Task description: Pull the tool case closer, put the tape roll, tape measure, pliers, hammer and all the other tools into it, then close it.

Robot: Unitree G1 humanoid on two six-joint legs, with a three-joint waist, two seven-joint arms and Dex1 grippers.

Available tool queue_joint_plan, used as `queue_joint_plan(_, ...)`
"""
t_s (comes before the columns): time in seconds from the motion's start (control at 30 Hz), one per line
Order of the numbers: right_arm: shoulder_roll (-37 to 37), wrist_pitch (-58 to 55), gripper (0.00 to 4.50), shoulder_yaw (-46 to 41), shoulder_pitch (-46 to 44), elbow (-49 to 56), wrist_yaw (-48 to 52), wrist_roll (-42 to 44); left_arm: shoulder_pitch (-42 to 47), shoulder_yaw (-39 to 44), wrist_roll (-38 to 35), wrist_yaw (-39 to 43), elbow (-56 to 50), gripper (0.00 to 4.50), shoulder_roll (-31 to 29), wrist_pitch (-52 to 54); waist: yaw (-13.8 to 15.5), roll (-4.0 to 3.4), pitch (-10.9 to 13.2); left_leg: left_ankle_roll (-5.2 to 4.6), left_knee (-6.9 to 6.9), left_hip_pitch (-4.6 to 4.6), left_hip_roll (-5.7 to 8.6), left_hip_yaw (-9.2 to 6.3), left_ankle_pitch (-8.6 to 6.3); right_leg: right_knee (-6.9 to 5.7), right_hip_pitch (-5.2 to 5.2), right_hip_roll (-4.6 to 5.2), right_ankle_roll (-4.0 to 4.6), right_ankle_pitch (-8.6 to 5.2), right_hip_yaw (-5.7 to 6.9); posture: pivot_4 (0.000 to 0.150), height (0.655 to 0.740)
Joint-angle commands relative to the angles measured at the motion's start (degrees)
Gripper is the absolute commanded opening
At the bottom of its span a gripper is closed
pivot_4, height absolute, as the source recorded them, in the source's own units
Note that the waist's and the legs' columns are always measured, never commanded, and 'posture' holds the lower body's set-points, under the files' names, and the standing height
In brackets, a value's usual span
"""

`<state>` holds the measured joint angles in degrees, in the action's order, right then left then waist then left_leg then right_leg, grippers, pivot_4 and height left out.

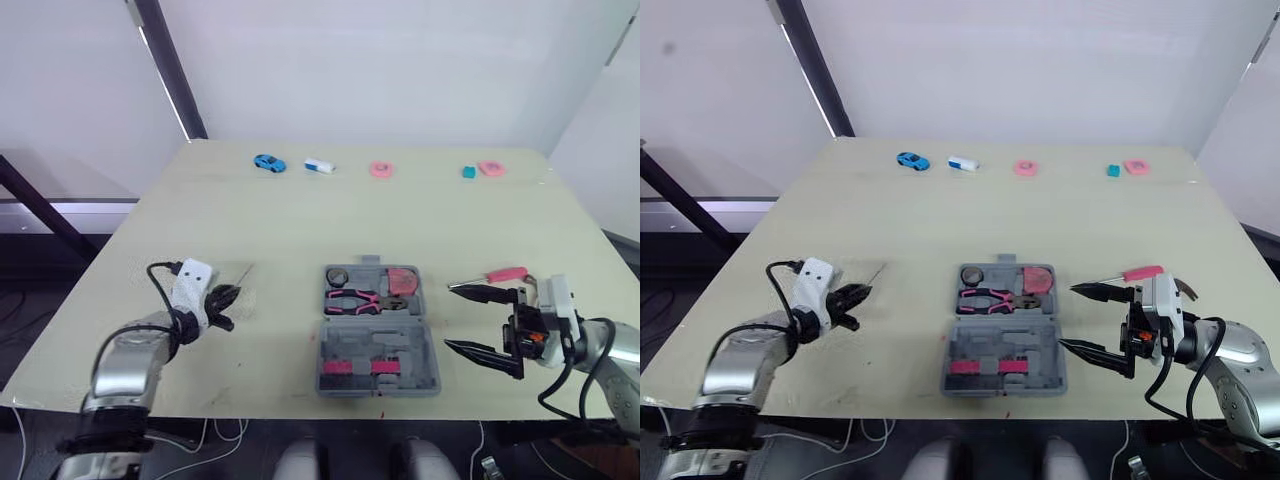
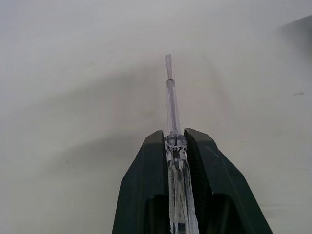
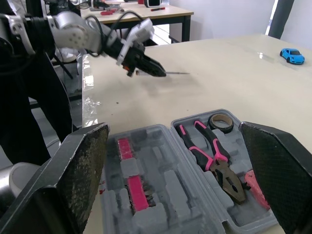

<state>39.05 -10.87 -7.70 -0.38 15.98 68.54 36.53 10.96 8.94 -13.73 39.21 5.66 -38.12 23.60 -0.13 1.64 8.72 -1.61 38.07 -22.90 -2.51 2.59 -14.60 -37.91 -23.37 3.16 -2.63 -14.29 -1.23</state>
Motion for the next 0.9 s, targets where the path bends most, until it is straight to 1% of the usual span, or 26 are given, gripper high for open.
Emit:
queue_joint_plan(0.03,-0.11,1.10,4.50,-0.78,-0.53,0.09,0.47,0.18,0.72,-2.24,-2.47,8.27,-5.74,0.11,-2.49,-1.46,0.19,-0.04,0.02,0.00,0.00,0.00,0.00,0.04,0.00,0.03,0.00,0.04,0.03,-0.02,-0.02,0.150,0.7400)
queue_joint_plan(0.17,0.17,1.52,4.50,-1.34,-0.25,-0.66,0.87,-0.09,2.13,-7.41,-2.44,15.46,-9.31,0.11,-5.63,0.19,0.16,-0.01,0.06,-0.01,0.00,0.00,0.06,0.09,0.00,0.02,-0.01,0.03,0.02,-0.02,-0.02,0.150,0.7400)
queue_joint_plan(0.23,0.24,1.70,4.50,-1.75,-0.10,-0.99,0.97,-0.17,3.36,-9.41,-2.67,17.83,-10.05,0.11,-6.27,0.44,0.19,-0.05,0.09,-0.01,0.00,-0.01,0.14,0.08,0.00,0.03,-0.01,-0.03,0.01,-0.01,-0.02,0.150,0.7400)
queue_joint_plan(0.33,0.50,2.08,4.50,-2.27,0.17,-1.89,1.21,-0.51,7.47,-14.19,-0.95,21.46,-9.69,0.11,-6.61,0.64,0.21,-0.03,0.10,-0.01,0.00,-0.01,0.14,0.09,0.00,0.01,-0.01,-0.10,-0.04,0.01,-0.02,0.150,0.7400)
queue_joint_plan(0.53,0.99,2.74,4.50,-3.16,0.84,-3.01,1.47,-0.83,15.95,-23.55,2.98,25.77,-9.30,0.11,-4.33,0.79,0.73,-0.03,0.10,-0.01,0.05,-0.08,0.17,0.20,0.00,0.03,-0.01,-0.19,-0.16,0.06,-0.03,0.150,0.7400)
queue_joint_plan(0.6,0.99,2.78,4.50,-3.50,1.20,-2.89,1.33,-0.92,18.10,-26.63,3.83,27.43,-9.65,0.11,-3.58,2.89,0.75,-0.03,0.10,-0.01,0.06,-0.10,0.17,0.20,0.00,0.03,-0.01,-0.23,-0.19,0.07,-0.03,0.150,0.7400)
queue_joint_plan(0.73,0.58,3.11,4.50,-3.65,2.46,-1.84,0.61,-1.20,23.86,-33.06,8.56,28.22,-7.12,0.11,-0.67,4.80,0.83,-0.03,0.11,-0.02,0.08,-0.12,0.15,0.14,0.00,0.01,-0.01,-0.32,-0.20,0.07,0.00,0.150,0.7400)
queue_joint_plan(0.9,0.51,3.38,4.50,-4.31,3.76,-1.51,0.05,-1.30,28.51,-37.03,10.69,29.88,-5.78,0.11,2.15,8.07,0.83,-0.03,0.11,-0.02,0.22,-0.19,0.15,0.13,0.00,-0.01,-0.01,-0.36,-0.20,0.07,-0.03,0.150,0.7400)
